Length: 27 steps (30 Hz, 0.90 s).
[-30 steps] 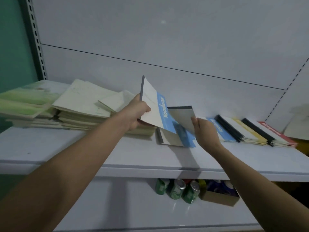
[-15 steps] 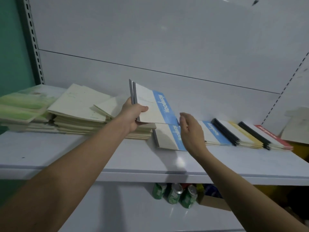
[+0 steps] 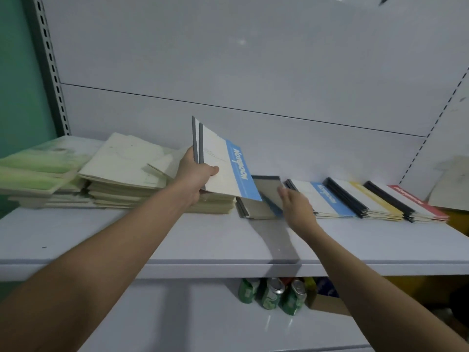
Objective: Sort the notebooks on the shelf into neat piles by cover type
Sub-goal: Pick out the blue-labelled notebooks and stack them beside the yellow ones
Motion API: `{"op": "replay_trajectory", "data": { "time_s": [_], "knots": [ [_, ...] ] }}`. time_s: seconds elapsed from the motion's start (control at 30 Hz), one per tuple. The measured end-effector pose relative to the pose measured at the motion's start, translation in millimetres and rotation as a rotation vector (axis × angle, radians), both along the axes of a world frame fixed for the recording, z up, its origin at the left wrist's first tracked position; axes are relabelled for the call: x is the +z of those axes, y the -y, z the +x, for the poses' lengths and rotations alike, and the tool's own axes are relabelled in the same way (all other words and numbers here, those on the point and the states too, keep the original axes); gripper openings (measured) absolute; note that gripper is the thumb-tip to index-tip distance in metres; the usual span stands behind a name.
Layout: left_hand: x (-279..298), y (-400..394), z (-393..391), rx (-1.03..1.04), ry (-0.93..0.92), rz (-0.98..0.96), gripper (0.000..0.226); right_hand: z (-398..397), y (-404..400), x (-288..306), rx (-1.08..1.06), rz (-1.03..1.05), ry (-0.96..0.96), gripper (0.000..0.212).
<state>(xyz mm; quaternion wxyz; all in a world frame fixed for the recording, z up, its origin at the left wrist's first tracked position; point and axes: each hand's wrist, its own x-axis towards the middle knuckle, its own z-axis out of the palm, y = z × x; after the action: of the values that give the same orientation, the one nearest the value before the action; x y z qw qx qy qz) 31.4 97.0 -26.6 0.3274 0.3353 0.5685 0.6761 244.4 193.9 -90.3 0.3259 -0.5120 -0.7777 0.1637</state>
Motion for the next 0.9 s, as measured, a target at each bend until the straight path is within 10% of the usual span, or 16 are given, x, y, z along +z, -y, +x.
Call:
{"op": "replay_trajectory", "data": {
  "time_s": [0.2, 0.5, 0.9],
  "knots": [
    [-4.7, -21.9, 28.7, -0.043, 0.022, -0.023, 0.048, -7.4, 9.8, 36.6, -0.045, 0.204, -0.385, 0.044],
    [-12.0, -64.6, 98.5, -0.012, 0.176, 0.004, 0.024, 30.2, -13.0, 4.7, 0.404, 0.324, -0.008, 0.049],
    [-55.8, -176.8, 208.9, 0.127, 0.122, -0.123, 0.033, 141.0, -134.9, -10.3, 0.169, -0.135, -0.251, 0.050]
  ]
}}
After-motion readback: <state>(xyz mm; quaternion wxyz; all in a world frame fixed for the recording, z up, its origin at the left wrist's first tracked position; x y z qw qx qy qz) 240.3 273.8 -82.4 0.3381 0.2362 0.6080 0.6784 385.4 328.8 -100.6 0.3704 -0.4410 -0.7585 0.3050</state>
